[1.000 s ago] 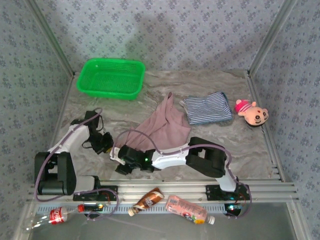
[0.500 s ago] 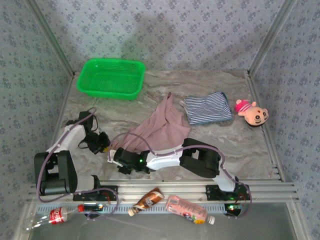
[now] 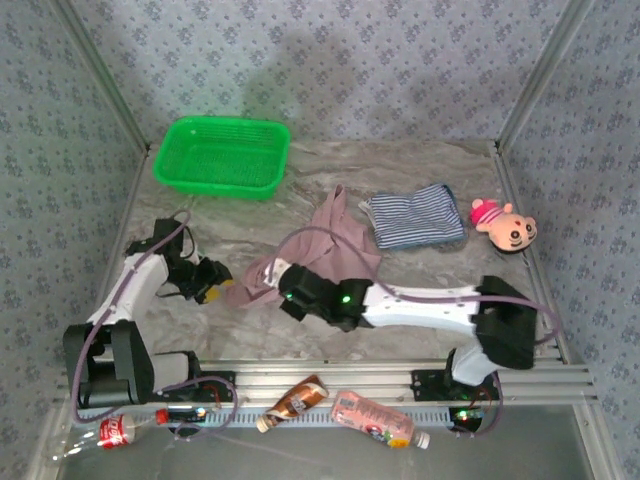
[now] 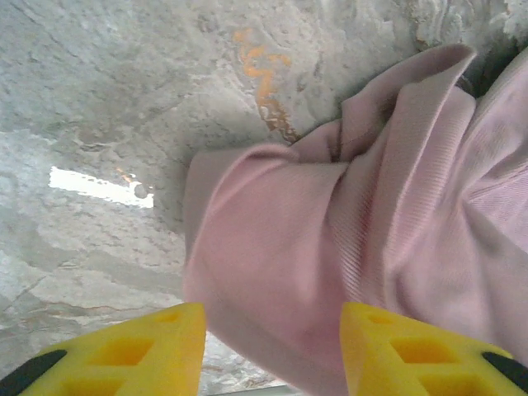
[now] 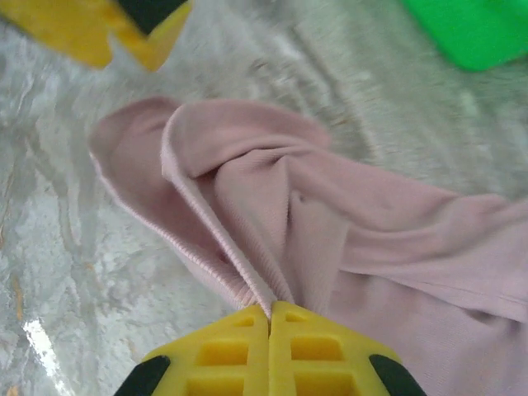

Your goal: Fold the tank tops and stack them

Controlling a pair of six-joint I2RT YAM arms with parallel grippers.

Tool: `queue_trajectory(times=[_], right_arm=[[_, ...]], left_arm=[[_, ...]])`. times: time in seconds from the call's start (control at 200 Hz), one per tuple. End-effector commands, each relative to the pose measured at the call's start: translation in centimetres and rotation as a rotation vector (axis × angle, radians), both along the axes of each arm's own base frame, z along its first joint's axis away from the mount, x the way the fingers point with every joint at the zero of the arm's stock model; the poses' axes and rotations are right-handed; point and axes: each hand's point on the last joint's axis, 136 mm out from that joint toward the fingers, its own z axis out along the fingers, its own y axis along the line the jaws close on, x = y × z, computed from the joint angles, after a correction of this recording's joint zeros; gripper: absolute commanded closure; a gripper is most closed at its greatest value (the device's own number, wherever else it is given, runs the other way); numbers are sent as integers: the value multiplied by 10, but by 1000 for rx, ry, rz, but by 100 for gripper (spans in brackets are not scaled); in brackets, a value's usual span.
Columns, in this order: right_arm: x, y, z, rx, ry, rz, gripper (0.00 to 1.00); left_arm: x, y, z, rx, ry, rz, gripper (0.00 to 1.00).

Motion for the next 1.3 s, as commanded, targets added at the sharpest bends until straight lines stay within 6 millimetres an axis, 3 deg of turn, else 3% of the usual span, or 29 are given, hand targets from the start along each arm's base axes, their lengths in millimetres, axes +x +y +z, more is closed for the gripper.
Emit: queue_trajectory(times=[0.0, 0.09, 0.235, 0.41, 0.54, 0.64, 0.939, 1.084, 1.294], right_arm=[[19, -56, 10, -62, -37, -151, 100], [25, -94, 18, -75, -57, -220, 100], [23, -159, 26, -49, -58, -362, 100], [18, -205, 16, -46, -36, -462, 100], [15, -221, 5, -67, -18, -497, 100], [11, -234, -5, -111, 5, -520, 100], [13, -239, -15, -123, 44, -535, 100], [15, -240, -16, -113, 56, -540, 100], [15, -241, -16, -111, 62, -542, 100]], left_arm=[[-1, -10, -4, -27, -14, -30, 51], [2, -15, -12, -37, -20, -31, 51], [14, -31, -9, -58, -68, -58, 50], [8, -64, -17, -67, -56, -152, 49], [-3, -77, -27, -45, -30, -191, 49], [-1, -77, -32, -12, -36, -202, 48], [-15, -101, -46, 19, -5, -309, 49], [-19, -92, -62, 85, 42, -332, 54], [-6, -79, -70, 202, 34, -388, 58]])
